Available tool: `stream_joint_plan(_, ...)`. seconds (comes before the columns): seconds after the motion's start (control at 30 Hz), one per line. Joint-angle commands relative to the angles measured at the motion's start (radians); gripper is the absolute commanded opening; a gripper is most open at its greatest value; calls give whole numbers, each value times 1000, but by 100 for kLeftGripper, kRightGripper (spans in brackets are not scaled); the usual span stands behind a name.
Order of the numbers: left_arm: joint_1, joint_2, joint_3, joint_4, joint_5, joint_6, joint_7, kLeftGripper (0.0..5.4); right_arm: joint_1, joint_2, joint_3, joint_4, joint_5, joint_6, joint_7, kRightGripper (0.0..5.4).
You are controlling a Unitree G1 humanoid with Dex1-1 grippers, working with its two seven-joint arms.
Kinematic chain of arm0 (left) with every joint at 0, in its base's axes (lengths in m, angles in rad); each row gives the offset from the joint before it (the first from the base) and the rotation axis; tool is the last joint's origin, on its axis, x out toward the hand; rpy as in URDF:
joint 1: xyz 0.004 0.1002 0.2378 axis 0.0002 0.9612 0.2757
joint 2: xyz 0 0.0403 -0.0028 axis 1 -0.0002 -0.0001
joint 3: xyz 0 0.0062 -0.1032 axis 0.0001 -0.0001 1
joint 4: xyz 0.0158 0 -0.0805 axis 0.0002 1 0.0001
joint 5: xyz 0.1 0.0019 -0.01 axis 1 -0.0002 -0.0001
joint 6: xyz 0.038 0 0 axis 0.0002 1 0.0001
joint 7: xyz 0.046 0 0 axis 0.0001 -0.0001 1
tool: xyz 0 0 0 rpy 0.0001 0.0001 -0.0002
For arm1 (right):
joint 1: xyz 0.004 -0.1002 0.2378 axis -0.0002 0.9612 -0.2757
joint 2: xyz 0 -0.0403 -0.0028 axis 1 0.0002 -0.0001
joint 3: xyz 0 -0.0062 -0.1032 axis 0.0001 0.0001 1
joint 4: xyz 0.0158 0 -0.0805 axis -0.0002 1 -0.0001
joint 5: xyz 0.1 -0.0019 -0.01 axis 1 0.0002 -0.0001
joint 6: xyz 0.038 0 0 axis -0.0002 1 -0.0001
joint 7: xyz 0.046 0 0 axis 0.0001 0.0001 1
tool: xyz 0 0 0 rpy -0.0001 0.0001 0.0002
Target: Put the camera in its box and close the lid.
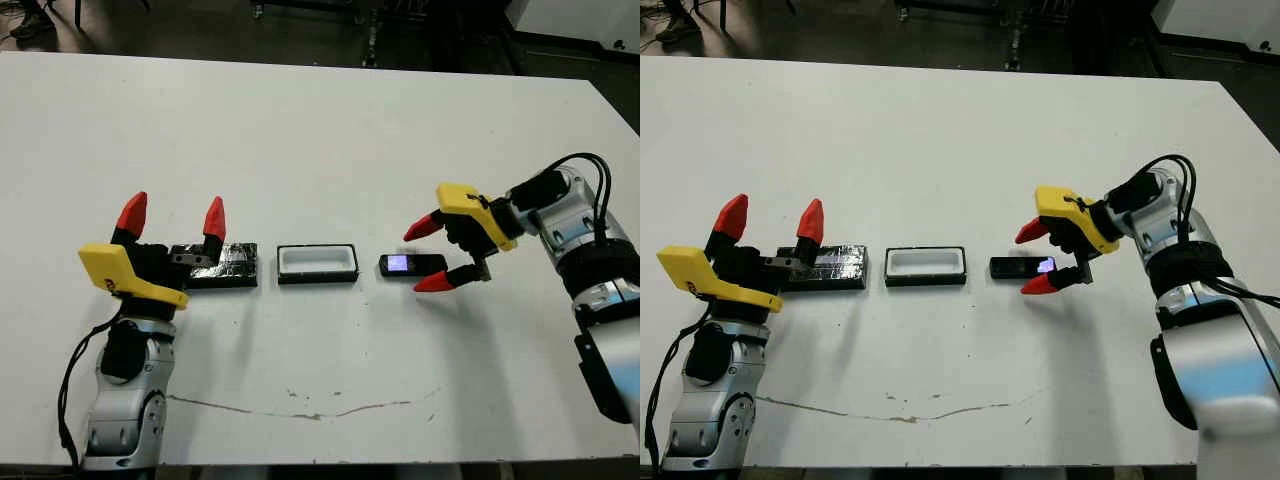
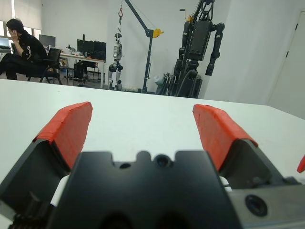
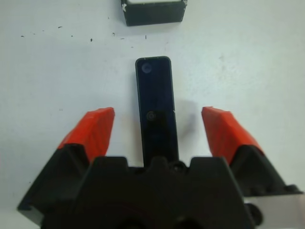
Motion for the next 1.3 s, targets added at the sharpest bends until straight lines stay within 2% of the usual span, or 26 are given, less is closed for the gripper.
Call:
stream_joint_plan(0.03, 4, 4, -1, 0, 11, 14, 5, 540, 19, -5, 0, -11, 0, -4, -5, 417)
stream_joint_plan(0.17, 3, 8, -1, 4, 19, 8, 2, 540, 23, -3, -2, -12, 3, 23, -4, 349)
stream_joint_plan(0.43, 4, 2, 0, 0, 11, 12, 4, 540, 45, -4, -1, -33, 2, 12, -16, 215)
stream_joint_plan(0.53, 5, 0, 1, -1, 9, 10, 4, 540, 52, -7, 5, -46, -7, 30, -32, 167)
stream_joint_plan(0.87, 4, 0, 2, 2, 3, 11, 3, 540, 53, -15, 4, -65, -15, 16, -59, 166)
stream_joint_plan(1.17, 8, 1, 1, -3, 6, 11, 4, 540, 38, -17, -80, -122, 50, 82, -140, 166)
stream_joint_plan(1.3, 7, 2, 1, -1, 8, 13, 6, 540, -18, -10, -102, -127, 83, 149, -118, 166)
